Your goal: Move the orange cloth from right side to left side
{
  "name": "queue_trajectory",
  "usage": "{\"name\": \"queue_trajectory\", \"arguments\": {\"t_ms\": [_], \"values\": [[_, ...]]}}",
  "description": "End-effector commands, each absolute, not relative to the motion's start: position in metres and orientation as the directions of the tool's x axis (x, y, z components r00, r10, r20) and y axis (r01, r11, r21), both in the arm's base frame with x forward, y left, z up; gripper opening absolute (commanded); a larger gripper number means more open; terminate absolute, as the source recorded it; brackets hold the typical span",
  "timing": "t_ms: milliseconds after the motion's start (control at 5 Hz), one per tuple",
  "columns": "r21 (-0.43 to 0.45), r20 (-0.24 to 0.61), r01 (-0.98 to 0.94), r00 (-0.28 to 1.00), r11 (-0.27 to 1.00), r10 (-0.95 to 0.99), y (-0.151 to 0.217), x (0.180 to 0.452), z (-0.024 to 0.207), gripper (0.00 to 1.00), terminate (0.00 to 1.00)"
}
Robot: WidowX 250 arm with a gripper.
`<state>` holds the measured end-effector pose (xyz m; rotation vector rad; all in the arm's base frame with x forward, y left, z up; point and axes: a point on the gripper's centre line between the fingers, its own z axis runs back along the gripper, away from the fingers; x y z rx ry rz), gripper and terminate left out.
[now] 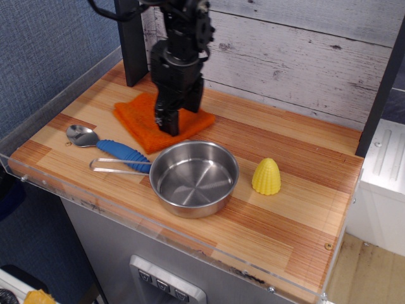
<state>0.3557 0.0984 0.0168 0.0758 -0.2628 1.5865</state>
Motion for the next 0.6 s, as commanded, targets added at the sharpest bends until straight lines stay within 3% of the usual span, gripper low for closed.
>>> {"name": "queue_trajectory", "arguments": {"t_ms": [0,400], "values": [[-0.172,0.233,-0.981,-0.124,-0.085,0.964,0.141,0.352,0.038,1.00,0.00],[-0.223,0.185,-0.972,-0.118,-0.075,0.976,0.135,0.362,0.052,1.00,0.00]]}}
